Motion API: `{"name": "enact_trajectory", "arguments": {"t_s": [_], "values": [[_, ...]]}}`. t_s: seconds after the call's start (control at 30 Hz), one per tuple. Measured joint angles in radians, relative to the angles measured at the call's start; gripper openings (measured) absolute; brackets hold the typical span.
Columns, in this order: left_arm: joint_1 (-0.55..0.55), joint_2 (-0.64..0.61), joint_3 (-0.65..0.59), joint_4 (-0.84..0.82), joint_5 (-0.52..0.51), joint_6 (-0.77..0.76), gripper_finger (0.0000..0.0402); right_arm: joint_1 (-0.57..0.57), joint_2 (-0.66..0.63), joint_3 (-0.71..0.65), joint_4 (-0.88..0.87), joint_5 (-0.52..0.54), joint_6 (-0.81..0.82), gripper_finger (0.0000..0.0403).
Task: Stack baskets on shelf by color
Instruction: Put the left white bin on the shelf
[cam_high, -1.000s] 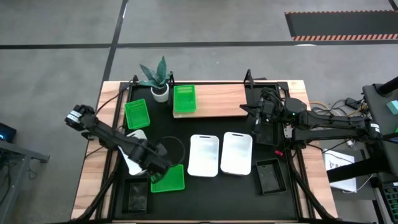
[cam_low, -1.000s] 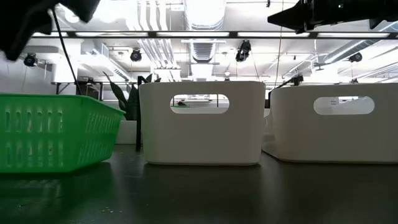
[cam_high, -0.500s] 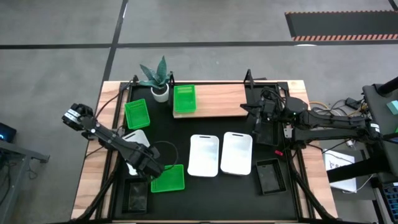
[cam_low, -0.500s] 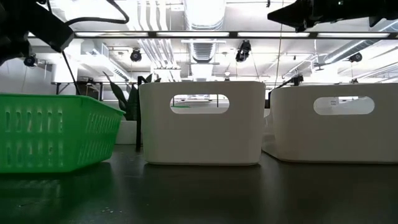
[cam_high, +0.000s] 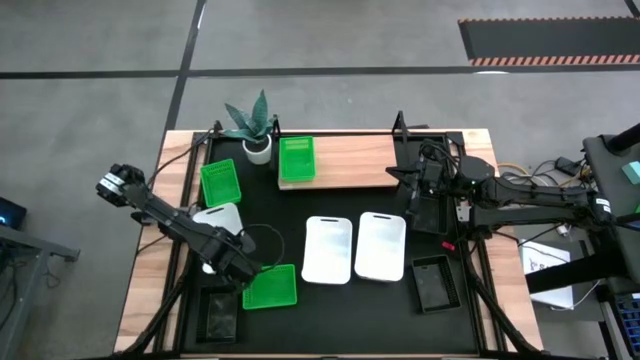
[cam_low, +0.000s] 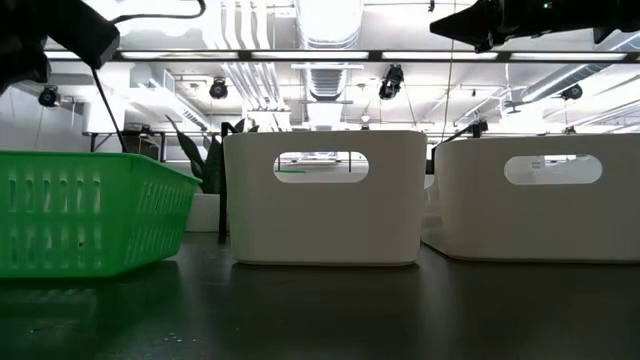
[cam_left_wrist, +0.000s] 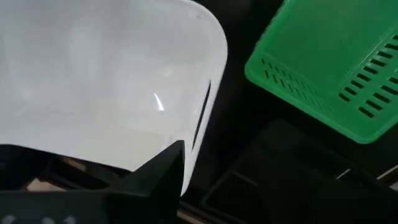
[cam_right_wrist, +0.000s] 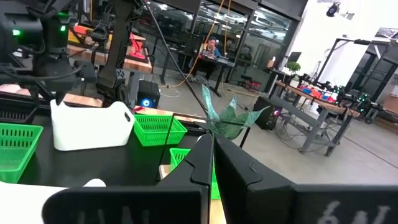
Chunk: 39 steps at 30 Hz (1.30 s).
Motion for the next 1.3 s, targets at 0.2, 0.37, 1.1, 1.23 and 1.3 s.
{"name": "enact_trajectory", "arguments": {"t_s": [0.2, 0.37, 1.1, 1.23, 1.3], "values": [[-0.004, 0.012, -0.060, 0.008, -0.021, 0.064, 0.0171, 0.000, 0.000, 0.000, 0.000, 0.000, 0.000, 0.0009], [-0.004, 0.011, -0.128, 0.077, -0.021, 0.071, 0.0171, 0.000, 0.000, 0.000, -0.001, 0.001, 0.009, 0.0009], [-0.003, 0.013, 0.019, -0.091, -0.100, 0.152, 0.0001, 0.000, 0.000, 0.000, -0.003, 0.001, 0.010, 0.0009], [-0.003, 0.017, 0.109, -0.156, -0.154, 0.150, 0.0001, 0.000, 0.000, 0.000, -0.011, 0.000, -0.012, 0.0009], [-0.003, 0.017, 0.151, -0.165, -0.183, 0.150, 0.0001, 0.000, 0.000, 0.000, -0.032, -0.015, -0.046, 0.0009]]}}
